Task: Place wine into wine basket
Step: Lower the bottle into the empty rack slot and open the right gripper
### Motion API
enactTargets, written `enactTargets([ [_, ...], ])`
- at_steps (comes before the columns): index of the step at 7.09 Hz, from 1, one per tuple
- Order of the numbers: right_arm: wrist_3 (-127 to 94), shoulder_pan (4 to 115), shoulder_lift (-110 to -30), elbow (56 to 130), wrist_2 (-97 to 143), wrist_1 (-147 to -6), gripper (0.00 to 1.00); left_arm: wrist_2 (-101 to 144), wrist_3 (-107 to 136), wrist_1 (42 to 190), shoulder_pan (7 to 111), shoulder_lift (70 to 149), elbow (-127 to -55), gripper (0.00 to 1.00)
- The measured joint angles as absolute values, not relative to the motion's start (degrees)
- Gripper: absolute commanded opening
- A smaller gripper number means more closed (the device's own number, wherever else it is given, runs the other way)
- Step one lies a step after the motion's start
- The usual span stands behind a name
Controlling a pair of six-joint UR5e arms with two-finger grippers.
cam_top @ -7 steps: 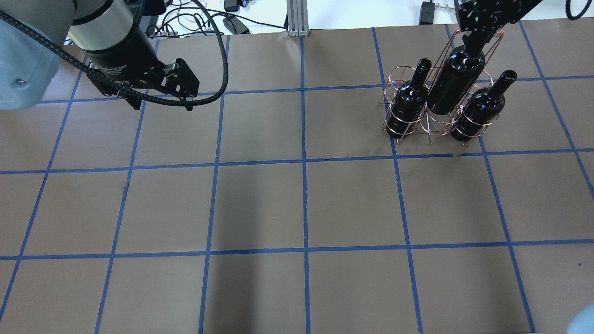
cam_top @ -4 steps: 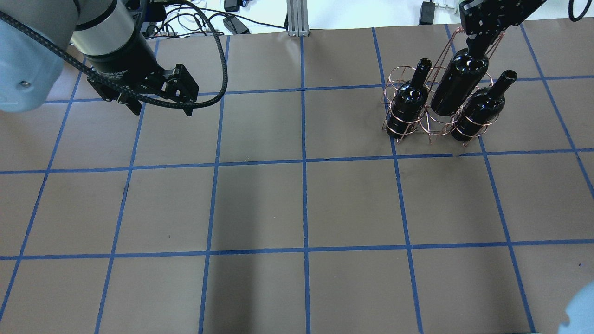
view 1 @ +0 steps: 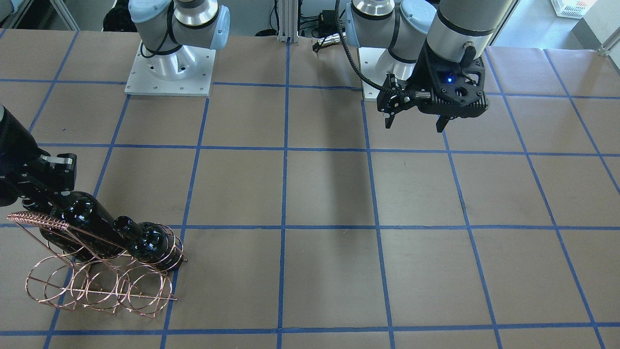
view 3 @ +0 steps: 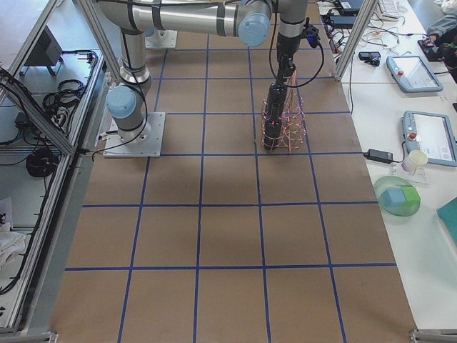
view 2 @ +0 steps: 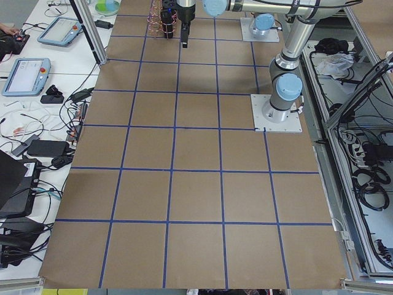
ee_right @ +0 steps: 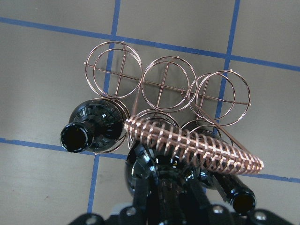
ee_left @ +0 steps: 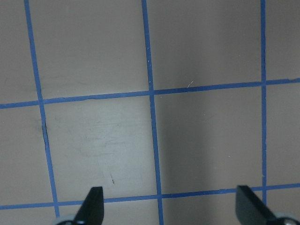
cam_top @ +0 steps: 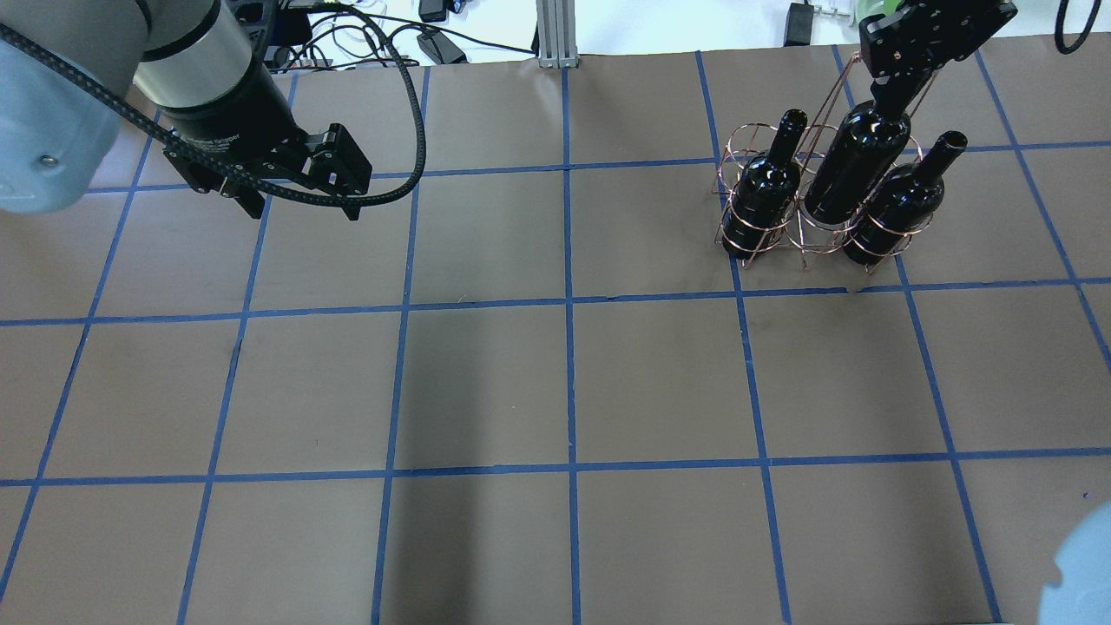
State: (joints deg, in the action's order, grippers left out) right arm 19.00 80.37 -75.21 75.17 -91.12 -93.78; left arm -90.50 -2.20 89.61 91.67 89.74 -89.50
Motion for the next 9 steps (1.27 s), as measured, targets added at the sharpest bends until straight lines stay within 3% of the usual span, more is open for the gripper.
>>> enactTargets([
  [4, 20.47, 80.33, -72.55, 79.18, -90.94, -99.78, 0.17, -90.50, -2.20, 89.58, 91.67, 89.74, -89.78, 1.00],
  [5, 20.54, 80.33, -72.19, 80.17, -90.90, -100.84, 0.44, -90.52, -2.20, 89.60, 91.66, 89.74, -89.81, 1.00],
  [6, 20.56, 80.33, -72.11, 80.57, -90.89, -101.23, 0.92, -90.50, -2.20, 89.60, 91.64, 89.74, -89.82, 1.00],
  [7, 20.62, 80.33, -72.27, 80.71, -90.88, -101.32, 1.00, -90.43, -2.20, 89.61, 91.65, 89.74, -89.85, 1.00],
  [9, 20.44, 80.34, -74.15, 80.77, -90.86, -101.09, 1.00, -90.39, -2.20, 89.63, 91.67, 89.73, -89.89, 1.00],
])
